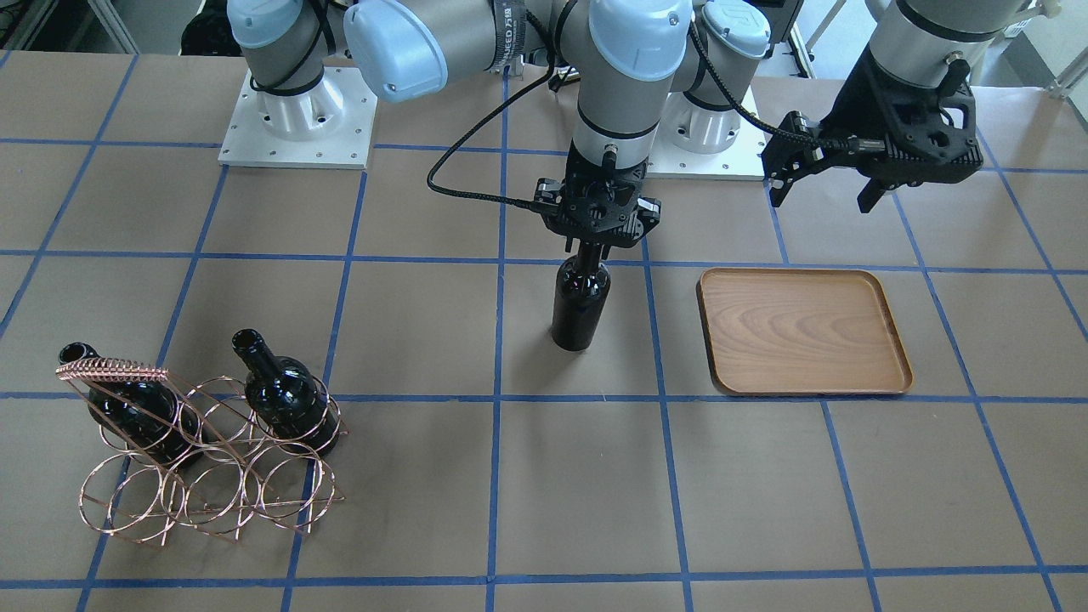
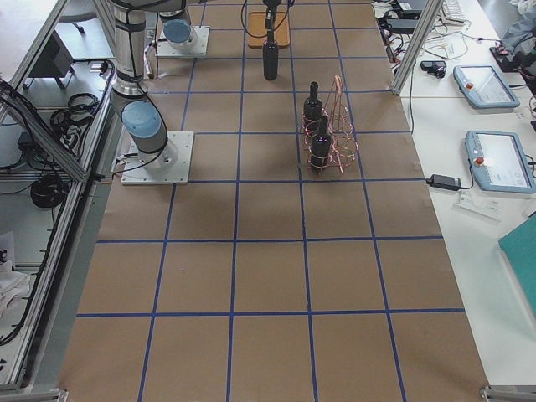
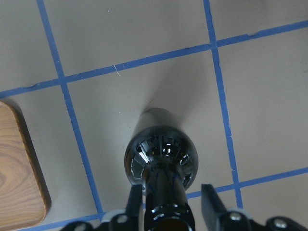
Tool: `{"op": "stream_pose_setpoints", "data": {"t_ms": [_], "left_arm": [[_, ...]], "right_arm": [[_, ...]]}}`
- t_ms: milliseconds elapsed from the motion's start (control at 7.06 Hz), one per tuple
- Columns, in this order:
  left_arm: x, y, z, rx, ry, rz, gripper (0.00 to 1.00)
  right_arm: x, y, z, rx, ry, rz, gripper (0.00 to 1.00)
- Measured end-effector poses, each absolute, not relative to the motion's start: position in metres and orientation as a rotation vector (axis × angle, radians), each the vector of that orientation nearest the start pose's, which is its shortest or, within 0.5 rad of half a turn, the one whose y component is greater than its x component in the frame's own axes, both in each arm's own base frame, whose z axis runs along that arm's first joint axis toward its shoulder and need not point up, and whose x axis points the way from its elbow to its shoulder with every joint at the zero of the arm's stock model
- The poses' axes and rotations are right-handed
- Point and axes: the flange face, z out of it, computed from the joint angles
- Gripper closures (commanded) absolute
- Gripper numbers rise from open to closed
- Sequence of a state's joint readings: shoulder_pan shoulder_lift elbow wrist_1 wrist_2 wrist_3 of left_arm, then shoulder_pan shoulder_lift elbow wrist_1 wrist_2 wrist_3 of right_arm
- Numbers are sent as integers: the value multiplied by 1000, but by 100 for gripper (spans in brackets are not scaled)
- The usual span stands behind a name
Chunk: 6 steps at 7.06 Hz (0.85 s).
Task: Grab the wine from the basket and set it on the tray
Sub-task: 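Grasp the bottle neck with the left gripper while the right gripper releases and withdraws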
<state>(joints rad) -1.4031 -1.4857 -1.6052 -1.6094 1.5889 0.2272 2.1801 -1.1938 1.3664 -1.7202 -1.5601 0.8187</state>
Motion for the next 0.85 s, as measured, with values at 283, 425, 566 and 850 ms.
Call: {"op": "stream_pose_setpoints", "data": {"t_ms": [283, 425, 566, 850], "left_arm": [[-56, -469, 510, 94, 3121, -10, 0], [-59, -468, 508, 92, 3127, 2, 0], [-64, -469, 505, 104, 3134, 16, 0], [-96, -469, 498, 151, 3138, 32, 0]], "right_arm": [[459, -456, 405, 288, 3126, 6, 0], [433, -467, 426, 233, 3116, -26, 0], [394, -481, 450, 170, 3114, -50, 0], [308, -498, 490, 39, 3131, -34, 1]]}}
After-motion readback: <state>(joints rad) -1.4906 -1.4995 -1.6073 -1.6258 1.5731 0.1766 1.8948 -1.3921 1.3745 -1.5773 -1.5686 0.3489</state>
